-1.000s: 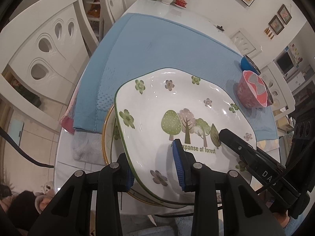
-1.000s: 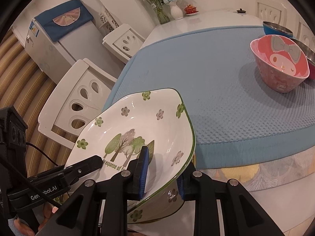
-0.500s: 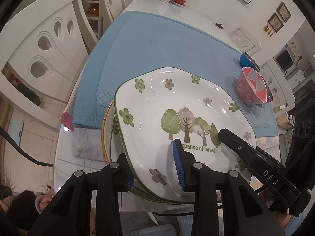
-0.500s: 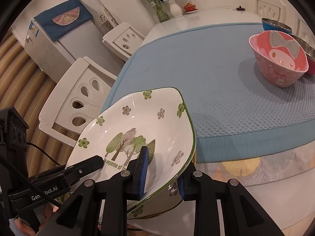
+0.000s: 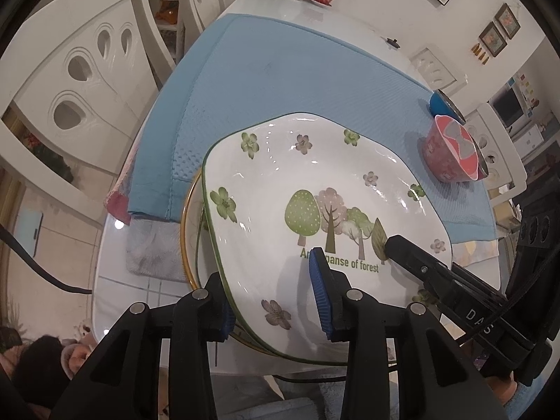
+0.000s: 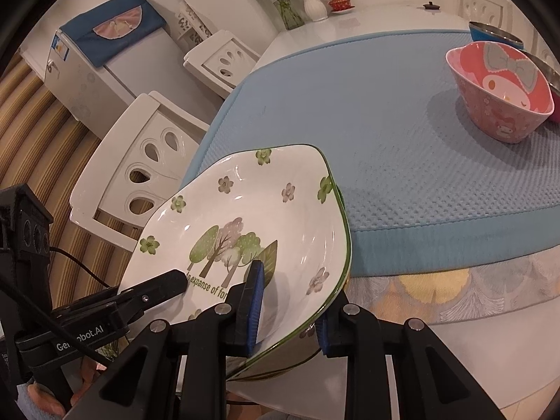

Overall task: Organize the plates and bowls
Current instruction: 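Lower the tree plate with both grippers onto the stacked plates, then align the tree plate with both grippers and press it onto the stack, then open both grippers to release the tree plate on the stack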

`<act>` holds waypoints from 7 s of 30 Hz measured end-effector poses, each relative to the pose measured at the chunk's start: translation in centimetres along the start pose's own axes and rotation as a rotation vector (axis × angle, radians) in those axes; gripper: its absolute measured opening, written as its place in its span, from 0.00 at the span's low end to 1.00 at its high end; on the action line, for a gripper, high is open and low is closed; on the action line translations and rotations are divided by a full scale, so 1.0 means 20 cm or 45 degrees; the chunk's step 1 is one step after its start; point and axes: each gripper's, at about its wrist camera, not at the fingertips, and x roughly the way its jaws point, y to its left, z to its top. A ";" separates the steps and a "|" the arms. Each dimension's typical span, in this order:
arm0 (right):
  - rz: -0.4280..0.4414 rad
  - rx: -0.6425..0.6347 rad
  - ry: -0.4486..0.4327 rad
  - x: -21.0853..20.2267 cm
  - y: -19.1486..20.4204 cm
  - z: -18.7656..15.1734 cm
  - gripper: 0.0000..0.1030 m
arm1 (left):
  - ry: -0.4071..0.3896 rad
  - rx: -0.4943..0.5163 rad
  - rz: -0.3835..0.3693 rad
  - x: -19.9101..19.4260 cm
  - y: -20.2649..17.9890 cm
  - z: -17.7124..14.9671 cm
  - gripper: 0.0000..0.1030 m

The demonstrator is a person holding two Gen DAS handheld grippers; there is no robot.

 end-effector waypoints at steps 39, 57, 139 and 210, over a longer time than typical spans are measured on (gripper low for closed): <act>-0.096 0.003 0.117 0.09 0.06 -0.02 0.34 | 0.126 0.051 -0.055 0.04 0.05 0.01 0.36; -0.151 -0.075 0.195 0.08 0.11 -0.02 0.42 | 0.140 0.075 -0.023 0.05 0.01 0.00 0.39; -0.198 -0.046 0.380 0.06 0.12 0.04 0.48 | 0.243 0.057 -0.011 0.05 0.02 0.05 0.40; -0.337 0.242 0.222 -0.27 -0.24 -0.02 0.57 | 0.305 0.500 -0.071 0.14 -0.48 0.15 0.42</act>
